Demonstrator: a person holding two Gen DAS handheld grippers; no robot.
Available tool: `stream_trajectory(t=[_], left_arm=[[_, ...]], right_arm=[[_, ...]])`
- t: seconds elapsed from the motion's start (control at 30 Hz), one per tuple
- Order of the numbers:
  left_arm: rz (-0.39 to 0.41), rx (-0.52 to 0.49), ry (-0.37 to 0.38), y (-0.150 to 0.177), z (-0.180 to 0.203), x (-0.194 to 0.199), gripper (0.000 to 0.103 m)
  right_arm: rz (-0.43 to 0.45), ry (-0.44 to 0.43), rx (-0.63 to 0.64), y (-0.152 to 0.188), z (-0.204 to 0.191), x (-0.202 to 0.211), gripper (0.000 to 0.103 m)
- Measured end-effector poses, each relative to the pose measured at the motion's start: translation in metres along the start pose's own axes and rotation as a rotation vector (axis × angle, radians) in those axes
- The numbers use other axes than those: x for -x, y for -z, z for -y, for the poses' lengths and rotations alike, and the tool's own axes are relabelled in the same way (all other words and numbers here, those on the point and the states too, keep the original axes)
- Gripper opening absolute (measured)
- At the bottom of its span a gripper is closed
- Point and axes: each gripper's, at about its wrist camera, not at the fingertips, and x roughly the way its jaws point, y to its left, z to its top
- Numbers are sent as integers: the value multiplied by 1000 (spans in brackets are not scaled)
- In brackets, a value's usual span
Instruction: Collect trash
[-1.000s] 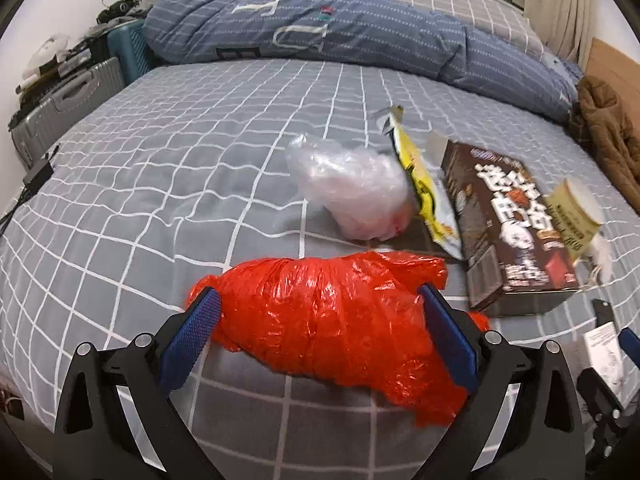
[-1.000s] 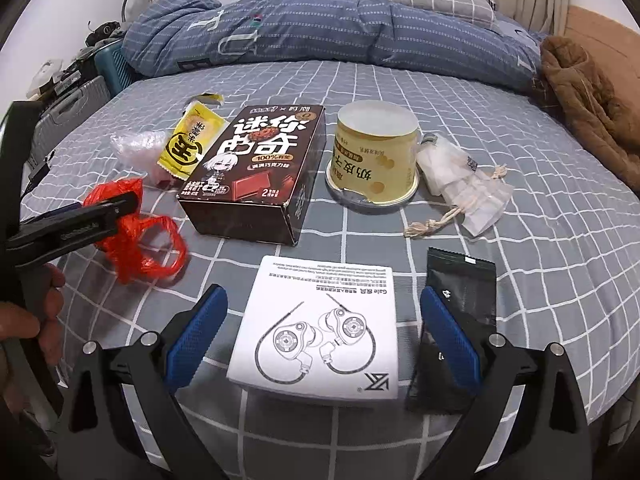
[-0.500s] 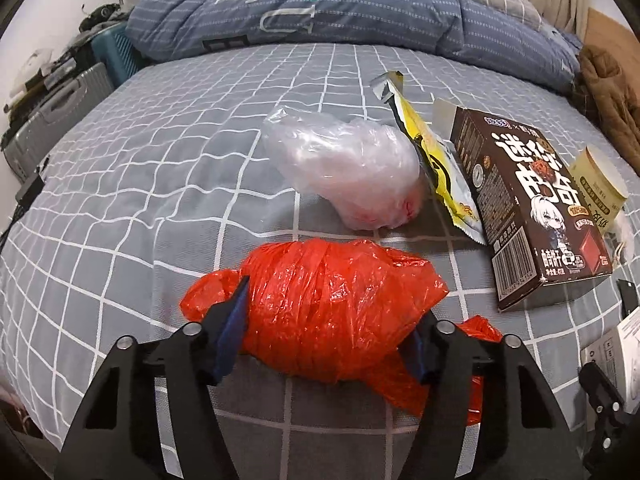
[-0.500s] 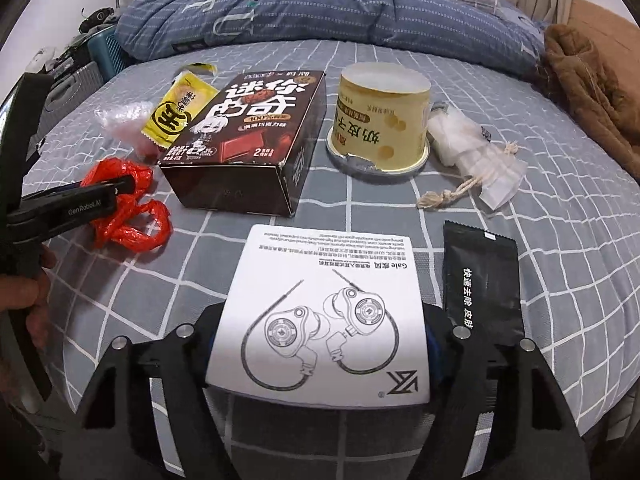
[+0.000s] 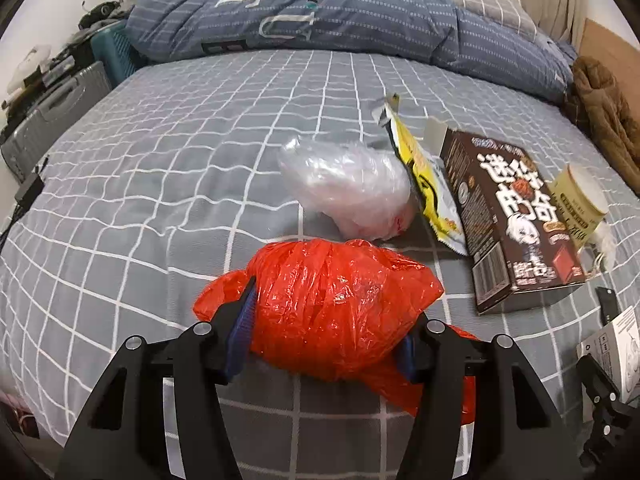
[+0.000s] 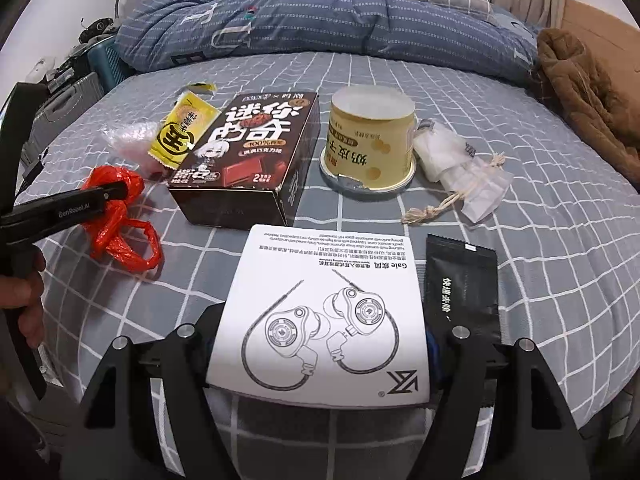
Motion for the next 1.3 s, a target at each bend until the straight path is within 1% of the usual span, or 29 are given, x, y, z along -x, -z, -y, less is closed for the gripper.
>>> stream_trajectory(t=[0.13, 0.5, 0.7, 0.9, 1.0, 1.3], left_arm=[[20, -4, 10, -1, 2, 15, 56], [40, -6, 39, 5, 4, 51, 56], [54, -25, 64, 11, 12, 73, 56], [74, -44, 73, 15, 18, 94, 56], [81, -39, 84, 18, 19, 105, 56], [87, -69, 102, 32, 32, 132, 56]], right_arm=[[8, 4, 5, -1, 0, 12, 69], [16, 12, -9, 1, 4, 39, 69], [23, 15, -1, 3, 1, 57, 69], [31, 14, 5, 7, -2, 75, 69], [35, 14, 7, 10, -4, 83, 69], [40, 0, 1, 19, -7, 101, 69]])
